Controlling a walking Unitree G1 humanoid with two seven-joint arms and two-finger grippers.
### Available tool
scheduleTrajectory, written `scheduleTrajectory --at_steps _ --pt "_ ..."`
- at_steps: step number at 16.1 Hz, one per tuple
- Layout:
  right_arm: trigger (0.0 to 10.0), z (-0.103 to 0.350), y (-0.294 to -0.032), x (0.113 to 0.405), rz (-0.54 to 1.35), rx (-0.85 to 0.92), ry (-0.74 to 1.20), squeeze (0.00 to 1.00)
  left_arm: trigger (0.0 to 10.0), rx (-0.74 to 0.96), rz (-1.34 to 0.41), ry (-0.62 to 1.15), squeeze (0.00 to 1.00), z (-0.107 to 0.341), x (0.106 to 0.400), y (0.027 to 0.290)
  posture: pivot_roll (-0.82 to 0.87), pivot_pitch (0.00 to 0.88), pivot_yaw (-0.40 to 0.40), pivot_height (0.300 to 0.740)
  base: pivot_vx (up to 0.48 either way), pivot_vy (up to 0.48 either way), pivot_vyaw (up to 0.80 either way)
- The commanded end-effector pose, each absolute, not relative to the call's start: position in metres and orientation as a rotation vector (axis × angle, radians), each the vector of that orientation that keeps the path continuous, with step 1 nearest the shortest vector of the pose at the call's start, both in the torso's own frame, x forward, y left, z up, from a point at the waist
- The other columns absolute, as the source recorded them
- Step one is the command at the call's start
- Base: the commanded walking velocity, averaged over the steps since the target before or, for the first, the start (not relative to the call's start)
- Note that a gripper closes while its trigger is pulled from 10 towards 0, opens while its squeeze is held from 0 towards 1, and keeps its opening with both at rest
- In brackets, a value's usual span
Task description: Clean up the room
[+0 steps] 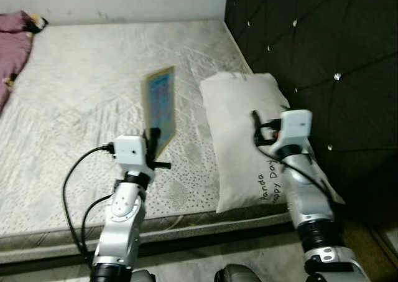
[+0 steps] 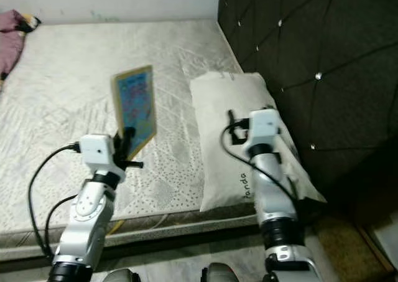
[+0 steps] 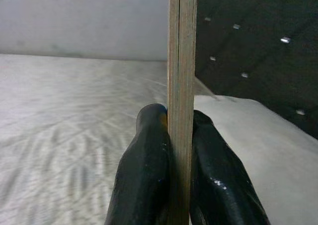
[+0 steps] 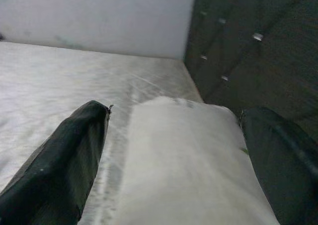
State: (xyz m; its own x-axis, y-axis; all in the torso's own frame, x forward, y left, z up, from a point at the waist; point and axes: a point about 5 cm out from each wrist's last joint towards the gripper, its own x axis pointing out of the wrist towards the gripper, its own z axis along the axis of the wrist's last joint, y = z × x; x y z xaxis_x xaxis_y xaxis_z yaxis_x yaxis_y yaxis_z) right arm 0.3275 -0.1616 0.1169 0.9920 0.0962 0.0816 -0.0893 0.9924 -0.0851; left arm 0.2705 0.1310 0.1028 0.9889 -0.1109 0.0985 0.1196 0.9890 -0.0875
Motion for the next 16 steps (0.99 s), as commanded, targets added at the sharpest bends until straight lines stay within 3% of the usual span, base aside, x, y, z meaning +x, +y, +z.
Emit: scheduleTrajectory --at_steps 1,5,16 --pt "10.0 0.1221 -0.1604 0.3293 0.093 -0.093 -0.106 0.00 10.0 -0.078 -0.097 -0.135 0.00 0.1112 0.2710 0.1358 -0.05 0.064 -0.009 0.740 0.000 0.000 0.00" --pt "10.0 0.1222 -0.1604 0.3281 0.092 -0.104 -0.112 0.00 10.0 -0.071 -0.114 -0.148 0.00 0.1128 0.2715 0.1345 -0.05 0.063 -0.005 0.740 0.133 0.000 0.32" --pt "10.0 0.1222 -0.1582 0.3293 0.098 -0.109 -0.114 0.00 10.0 -0.067 -0.134 -0.159 0.00 0.1132 0.2686 0.1349 -0.05 0.058 -0.009 0.740 0.166 0.000 0.05"
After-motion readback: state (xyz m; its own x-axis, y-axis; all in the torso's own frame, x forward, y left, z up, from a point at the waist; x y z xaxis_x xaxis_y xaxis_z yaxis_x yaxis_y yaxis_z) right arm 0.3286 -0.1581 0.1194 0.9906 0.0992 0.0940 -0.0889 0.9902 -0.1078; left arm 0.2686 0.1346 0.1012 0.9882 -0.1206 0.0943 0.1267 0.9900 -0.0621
